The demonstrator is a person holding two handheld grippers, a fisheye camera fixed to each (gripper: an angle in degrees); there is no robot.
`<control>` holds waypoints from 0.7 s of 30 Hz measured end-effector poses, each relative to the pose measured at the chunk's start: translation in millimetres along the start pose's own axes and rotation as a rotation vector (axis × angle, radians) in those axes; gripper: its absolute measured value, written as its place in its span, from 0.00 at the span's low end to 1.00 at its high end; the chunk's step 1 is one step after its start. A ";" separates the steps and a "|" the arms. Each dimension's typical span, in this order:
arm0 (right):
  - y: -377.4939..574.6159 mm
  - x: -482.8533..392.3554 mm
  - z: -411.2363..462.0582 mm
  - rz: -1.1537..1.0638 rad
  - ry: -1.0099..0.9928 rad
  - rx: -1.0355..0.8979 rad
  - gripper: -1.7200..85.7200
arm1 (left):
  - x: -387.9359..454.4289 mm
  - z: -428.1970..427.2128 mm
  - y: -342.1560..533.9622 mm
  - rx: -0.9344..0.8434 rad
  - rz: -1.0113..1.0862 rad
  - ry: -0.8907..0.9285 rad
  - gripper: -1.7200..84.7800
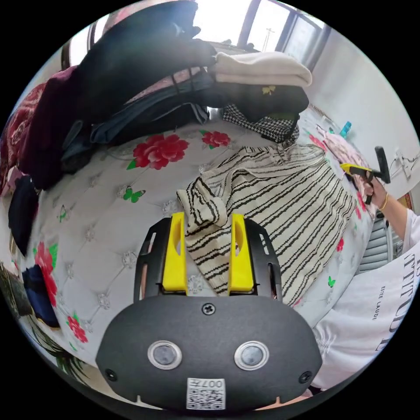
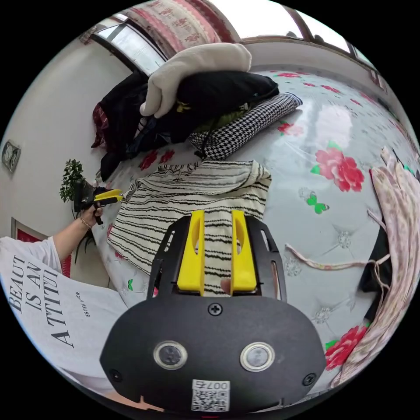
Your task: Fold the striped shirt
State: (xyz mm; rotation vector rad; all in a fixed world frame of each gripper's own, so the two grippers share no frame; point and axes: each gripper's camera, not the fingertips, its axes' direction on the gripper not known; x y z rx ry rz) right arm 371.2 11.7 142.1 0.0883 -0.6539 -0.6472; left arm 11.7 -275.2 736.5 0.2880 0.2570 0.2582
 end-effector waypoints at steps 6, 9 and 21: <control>-63.0 -35.9 79.2 -0.176 0.072 -0.241 0.06 | 4.2 37.1 -35.0 -0.127 -0.029 -0.034 0.02; -79.8 -41.2 94.4 -0.223 0.102 -0.278 0.06 | -20.0 30.1 -35.9 -0.091 -0.163 0.064 0.01; -131.2 -0.1 77.3 0.013 -0.034 -0.043 0.05 | -83.8 51.0 -45.4 -0.058 -0.590 0.338 0.08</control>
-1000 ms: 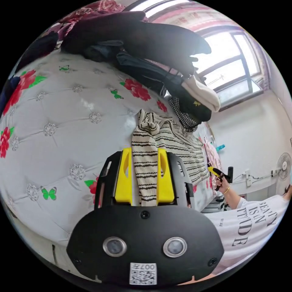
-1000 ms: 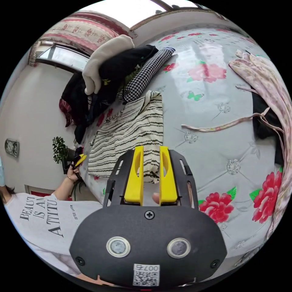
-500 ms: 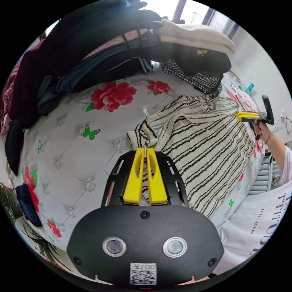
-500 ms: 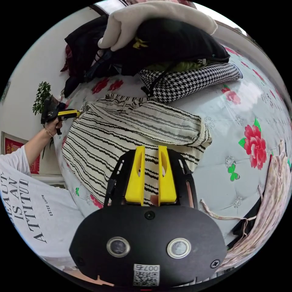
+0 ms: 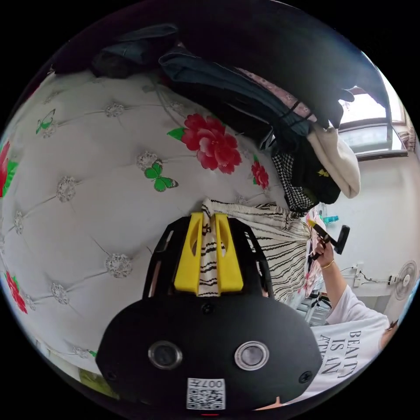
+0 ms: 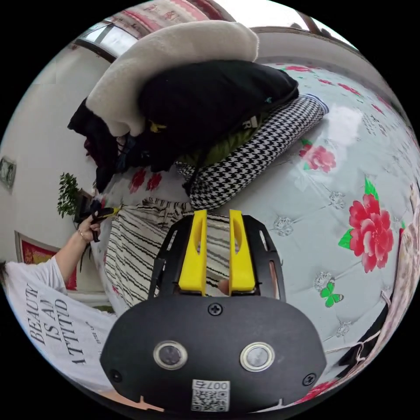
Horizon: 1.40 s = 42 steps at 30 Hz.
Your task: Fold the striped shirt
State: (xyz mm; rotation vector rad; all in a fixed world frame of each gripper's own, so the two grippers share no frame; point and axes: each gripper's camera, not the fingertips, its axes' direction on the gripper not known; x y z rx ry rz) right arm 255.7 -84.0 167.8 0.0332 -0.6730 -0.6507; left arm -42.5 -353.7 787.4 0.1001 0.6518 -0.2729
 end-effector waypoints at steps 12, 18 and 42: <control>44.8 -78.7 54.3 -0.466 0.210 -0.332 0.02 | 36.7 -13.9 51.8 0.090 0.130 -0.238 0.10; 13.4 -46.3 19.2 -0.310 0.068 -0.190 0.02 | 51.6 -2.1 45.9 0.098 0.169 -0.210 0.10; 303.0 90.5 -142.6 0.547 -0.128 0.190 0.11 | 107.4 76.7 38.3 -0.047 0.341 -0.102 0.05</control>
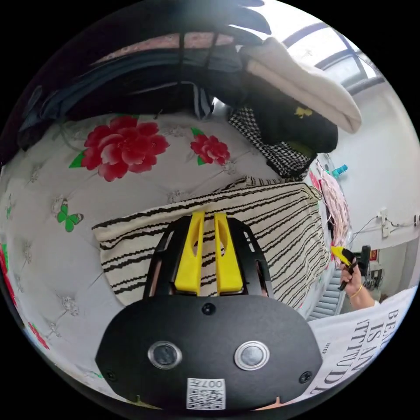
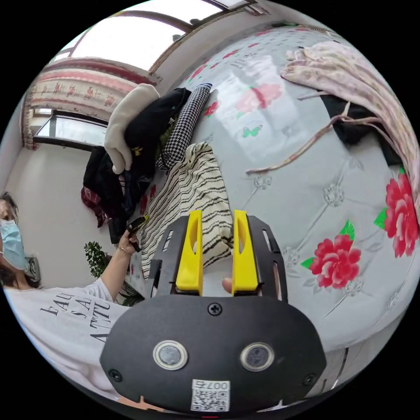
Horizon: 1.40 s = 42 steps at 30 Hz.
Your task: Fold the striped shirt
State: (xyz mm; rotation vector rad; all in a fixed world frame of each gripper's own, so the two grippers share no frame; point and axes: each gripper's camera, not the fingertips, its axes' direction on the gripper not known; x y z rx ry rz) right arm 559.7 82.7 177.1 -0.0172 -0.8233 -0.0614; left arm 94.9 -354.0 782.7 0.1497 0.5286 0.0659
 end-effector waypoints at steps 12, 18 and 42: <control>24.2 42.7 47.6 0.225 -0.190 -0.007 0.08 | -21.2 -80.9 138.1 0.211 -0.336 0.058 0.07; -3.4 -22.2 14.7 -0.001 -0.100 0.080 0.02 | -36.2 -117.0 229.9 0.168 -0.443 0.047 0.06; 53.2 -330.6 269.0 -0.958 -0.205 -0.670 0.09 | -113.3 -145.0 372.8 0.341 -0.680 0.379 0.13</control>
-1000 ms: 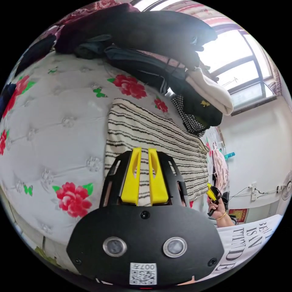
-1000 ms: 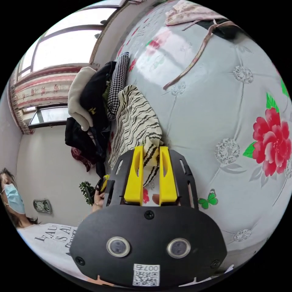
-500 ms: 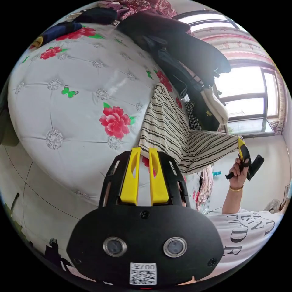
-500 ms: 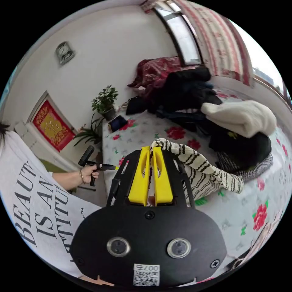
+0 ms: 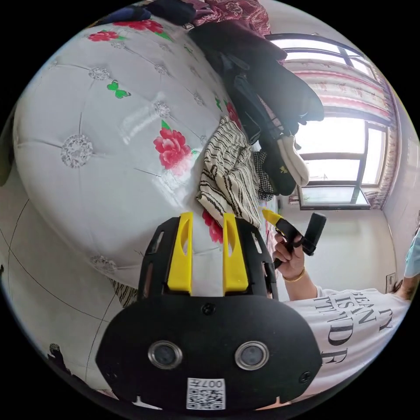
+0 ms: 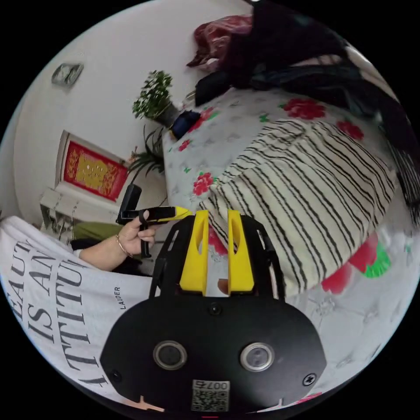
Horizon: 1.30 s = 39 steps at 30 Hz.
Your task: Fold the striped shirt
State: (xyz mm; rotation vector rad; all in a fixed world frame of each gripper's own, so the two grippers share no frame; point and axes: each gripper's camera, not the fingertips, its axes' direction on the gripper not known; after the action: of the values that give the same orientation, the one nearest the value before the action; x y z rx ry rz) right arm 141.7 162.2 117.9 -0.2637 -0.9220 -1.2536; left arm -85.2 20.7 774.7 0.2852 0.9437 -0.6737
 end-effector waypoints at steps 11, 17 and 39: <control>158.2 195.6 -70.9 0.770 -0.350 0.315 0.13 | -0.2 26.0 -59.7 -0.178 0.001 0.214 0.24; 130.8 219.9 -53.8 0.722 -0.449 0.255 0.11 | 11.1 46.2 -93.0 -0.266 -0.011 0.151 0.11; 164.7 143.1 -159.6 0.456 -0.635 0.284 0.03 | 83.1 -89.9 -10.5 -0.061 0.036 0.244 0.08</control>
State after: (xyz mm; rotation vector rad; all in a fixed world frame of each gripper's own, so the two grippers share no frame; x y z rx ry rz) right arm 363.6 16.7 169.9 -0.6275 -1.4680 -0.6020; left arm -116.8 24.3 656.0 0.3343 1.1870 -0.5844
